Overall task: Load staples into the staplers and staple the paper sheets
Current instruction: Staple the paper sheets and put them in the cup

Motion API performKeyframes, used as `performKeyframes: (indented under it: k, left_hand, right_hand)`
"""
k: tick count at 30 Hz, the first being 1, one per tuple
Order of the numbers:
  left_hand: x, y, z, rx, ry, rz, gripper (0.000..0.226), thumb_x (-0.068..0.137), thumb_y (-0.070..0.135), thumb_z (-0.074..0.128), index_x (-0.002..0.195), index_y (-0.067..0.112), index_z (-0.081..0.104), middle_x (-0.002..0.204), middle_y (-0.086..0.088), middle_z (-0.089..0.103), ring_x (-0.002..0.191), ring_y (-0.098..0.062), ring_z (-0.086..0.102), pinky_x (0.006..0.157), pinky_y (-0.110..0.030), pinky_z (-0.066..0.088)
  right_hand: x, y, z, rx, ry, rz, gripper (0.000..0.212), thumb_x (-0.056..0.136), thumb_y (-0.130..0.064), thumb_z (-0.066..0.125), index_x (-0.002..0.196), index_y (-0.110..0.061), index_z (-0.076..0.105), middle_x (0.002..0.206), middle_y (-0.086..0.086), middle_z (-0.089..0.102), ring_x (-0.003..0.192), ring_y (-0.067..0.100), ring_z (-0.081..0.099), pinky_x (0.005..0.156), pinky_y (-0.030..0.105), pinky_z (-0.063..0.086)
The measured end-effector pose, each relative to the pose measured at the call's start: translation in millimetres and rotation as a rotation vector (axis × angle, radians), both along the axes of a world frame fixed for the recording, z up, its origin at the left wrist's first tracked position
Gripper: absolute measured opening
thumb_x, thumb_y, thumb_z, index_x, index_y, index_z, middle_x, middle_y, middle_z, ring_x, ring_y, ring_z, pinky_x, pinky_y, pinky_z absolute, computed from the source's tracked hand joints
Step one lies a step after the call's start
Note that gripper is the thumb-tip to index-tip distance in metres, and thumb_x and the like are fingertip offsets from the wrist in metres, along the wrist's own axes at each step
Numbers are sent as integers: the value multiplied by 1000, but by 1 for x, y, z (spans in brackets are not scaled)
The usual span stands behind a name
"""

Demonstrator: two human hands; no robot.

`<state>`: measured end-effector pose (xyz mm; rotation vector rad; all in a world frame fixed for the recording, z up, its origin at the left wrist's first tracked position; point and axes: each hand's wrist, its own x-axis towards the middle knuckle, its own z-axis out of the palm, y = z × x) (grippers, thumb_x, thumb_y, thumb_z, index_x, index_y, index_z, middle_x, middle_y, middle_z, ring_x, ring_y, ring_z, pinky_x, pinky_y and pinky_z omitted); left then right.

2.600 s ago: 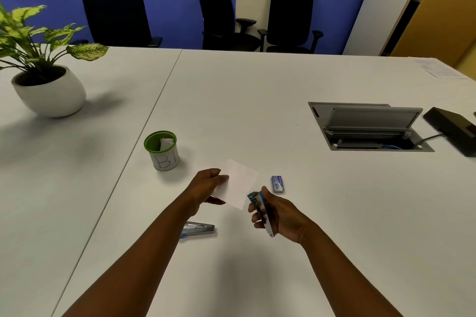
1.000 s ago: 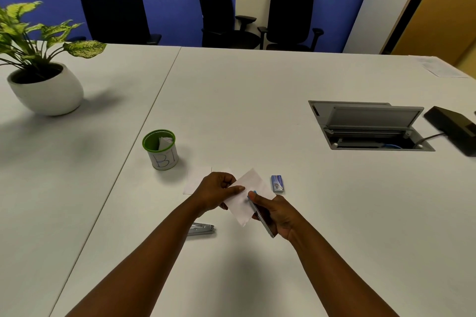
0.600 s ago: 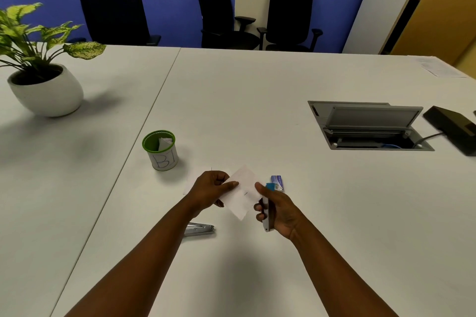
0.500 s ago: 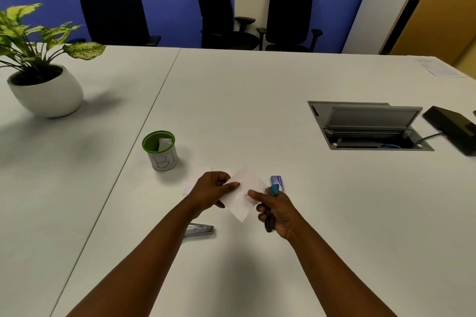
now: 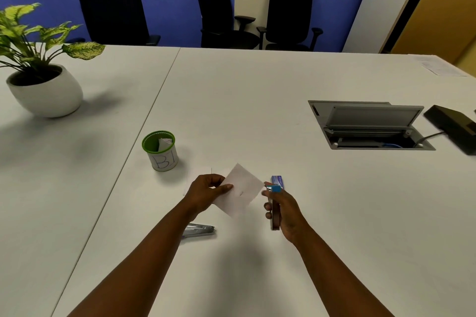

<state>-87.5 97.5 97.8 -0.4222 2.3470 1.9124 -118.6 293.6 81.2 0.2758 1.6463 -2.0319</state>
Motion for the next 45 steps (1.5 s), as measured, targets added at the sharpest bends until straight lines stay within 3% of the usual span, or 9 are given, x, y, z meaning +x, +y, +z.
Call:
performKeyframes:
  k: [3,6,11,18,22,29,33,39,45]
  left_hand:
    - [1,-6,-1,137,20,30,14,83,5,64,83,19,67,72,9,70,66,-5,61,58,-11,47]
    - [3,-8,1,238,48,47,30,84,-9,53,73,16,65,77,12,72,78,-2,62,65,-9,49]
    - [5,-7,9,363,115,14,31,66,0,51,46,21,61,115,5,60,96,-13,58,70,-28,41]
    - [1,-7,10,518,152,-98,46,73,-12,44,40,18,56,106,-2,67,94,-23,64,67,-27,53]
    - [-3,-5,12,529,166,-142,31,57,-7,51,38,18,54,106,-2,68,94,-25,64,67,-28,53]
    - [-6,-3,13,547,180,-152,30,59,-2,47,37,18,53,105,0,71,94,-25,63,67,-29,53]
    - [-5,-4,10,526,178,-127,30,60,-2,48,38,18,53,109,-1,69,95,-24,64,68,-29,52]
    - [-2,-9,1,381,167,-114,54,76,-20,42,40,18,56,116,-1,65,95,-16,68,72,-28,52]
    - [4,-6,4,305,90,-95,26,74,5,58,57,21,69,104,9,71,93,-13,66,75,-27,53]
  right_hand:
    - [2,11,-20,600,313,271,51,88,-11,59,135,-9,40,116,8,52,98,21,56,80,20,43]
    - [7,19,-41,920,489,515,65,79,-20,71,137,-18,40,117,6,48,113,21,52,85,15,35]
    - [10,23,-60,1117,537,620,59,78,-21,71,132,-23,46,116,2,50,111,19,53,90,24,41]
    - [5,19,-71,1129,527,684,64,77,-27,72,135,-23,43,103,-2,43,110,18,50,88,21,39]
    - [2,16,-73,1085,457,641,65,71,-28,77,129,-19,49,96,-1,41,92,13,45,77,18,34]
    - [1,18,-76,1017,438,675,66,69,-22,79,128,-16,52,99,-2,41,100,19,51,77,15,34]
    - [2,21,-62,984,450,725,70,71,-21,78,133,-18,46,117,6,51,111,19,51,90,19,38]
    - [-1,-2,-5,125,-64,232,25,84,-29,63,98,-9,68,85,4,70,78,17,68,65,23,55]
    - [2,-25,21,41,-52,237,8,79,-10,69,86,-5,68,81,8,67,60,12,65,53,17,53]
